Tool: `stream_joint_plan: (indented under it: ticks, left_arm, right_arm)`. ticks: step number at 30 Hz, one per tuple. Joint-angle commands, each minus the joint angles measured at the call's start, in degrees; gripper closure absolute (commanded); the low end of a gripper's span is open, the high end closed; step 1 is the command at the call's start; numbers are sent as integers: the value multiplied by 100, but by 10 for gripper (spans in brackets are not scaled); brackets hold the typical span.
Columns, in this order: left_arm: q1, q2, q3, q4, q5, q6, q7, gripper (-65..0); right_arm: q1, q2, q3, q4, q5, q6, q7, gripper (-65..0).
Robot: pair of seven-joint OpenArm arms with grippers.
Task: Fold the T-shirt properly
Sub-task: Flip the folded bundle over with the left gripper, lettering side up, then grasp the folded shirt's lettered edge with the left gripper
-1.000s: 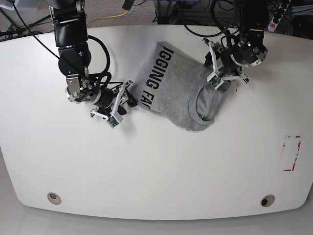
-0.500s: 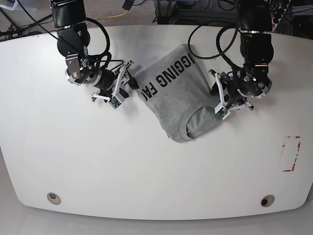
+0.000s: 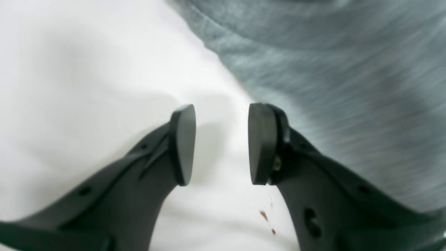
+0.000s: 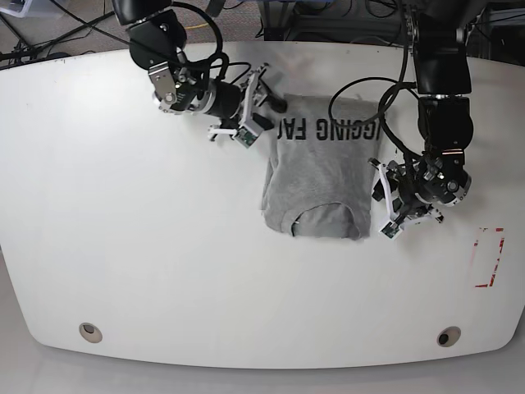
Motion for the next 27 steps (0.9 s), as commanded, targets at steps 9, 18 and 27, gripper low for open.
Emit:
stream_joint_plan:
  ticks: [9,18,27]
  left_arm:
    - [409,-115,-29,1879,-23,12,-77,-232]
    - [1412,579,23,2653,-14,16,-77,-286]
    - [1746,1151,23,2653,-14,1643,-104,-419]
  right_arm:
    - [40,-241,-94,199,35,5,-83,-266]
    - [14,392,2,647,88,5,-83,-266]
    - [-101,454,1145,629,96,67,-83,-266]
